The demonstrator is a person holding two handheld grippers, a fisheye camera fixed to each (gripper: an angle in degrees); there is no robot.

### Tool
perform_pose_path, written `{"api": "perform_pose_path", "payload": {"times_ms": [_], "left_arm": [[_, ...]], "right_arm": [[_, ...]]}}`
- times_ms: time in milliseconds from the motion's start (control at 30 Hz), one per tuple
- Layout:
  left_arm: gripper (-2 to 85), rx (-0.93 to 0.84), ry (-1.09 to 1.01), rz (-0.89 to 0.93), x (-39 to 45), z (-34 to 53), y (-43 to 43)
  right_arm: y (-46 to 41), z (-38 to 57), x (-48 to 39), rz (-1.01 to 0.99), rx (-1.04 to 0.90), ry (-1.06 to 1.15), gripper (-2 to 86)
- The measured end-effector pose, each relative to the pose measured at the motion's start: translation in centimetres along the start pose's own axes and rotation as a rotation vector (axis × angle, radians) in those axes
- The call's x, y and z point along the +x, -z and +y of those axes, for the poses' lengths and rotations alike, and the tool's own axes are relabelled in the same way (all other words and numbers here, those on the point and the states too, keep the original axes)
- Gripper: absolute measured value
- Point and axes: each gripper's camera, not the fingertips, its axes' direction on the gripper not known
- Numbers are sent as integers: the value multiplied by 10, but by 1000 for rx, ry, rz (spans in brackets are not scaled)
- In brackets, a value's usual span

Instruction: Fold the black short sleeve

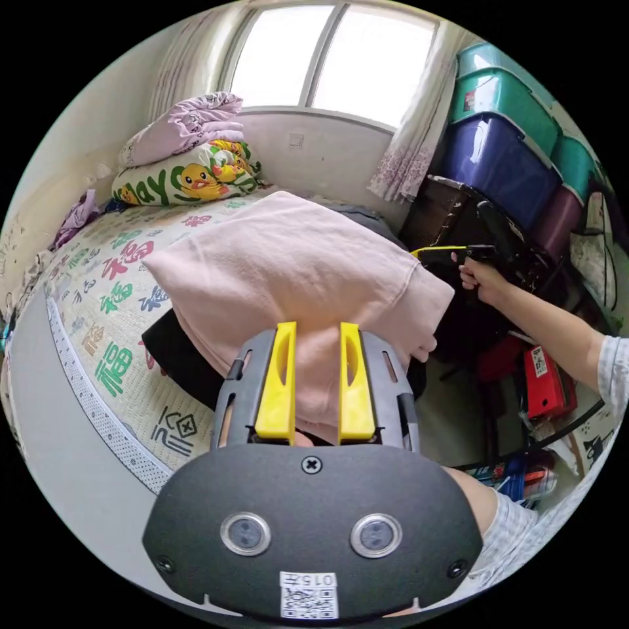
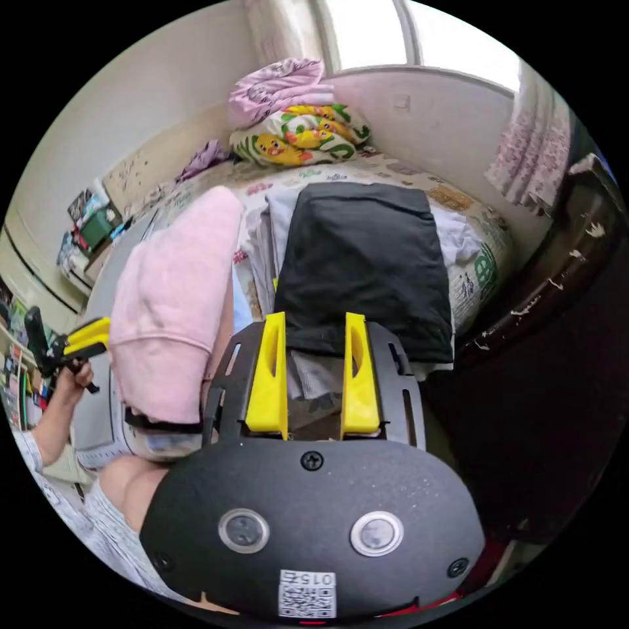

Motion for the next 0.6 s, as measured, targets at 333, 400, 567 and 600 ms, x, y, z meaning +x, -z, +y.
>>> {"api": "perform_pose_path", "payload": {"times_ms": [333,400,567,600], "left_arm": [[97,16,76,76,-16,10,-16],[96,17,88,95,-21,12,-17],[92,15,150,113,-27,22,-17],[90,15,161,108,-27,24,-16]], "right_arm": [[-49,-26,-20,40,-171,23,67],[-30,-22,-3,-43,-127,-41,52],[51,-2,45,-277,85,-211,36],[70,3,53,-306,118,-225,33]]}}
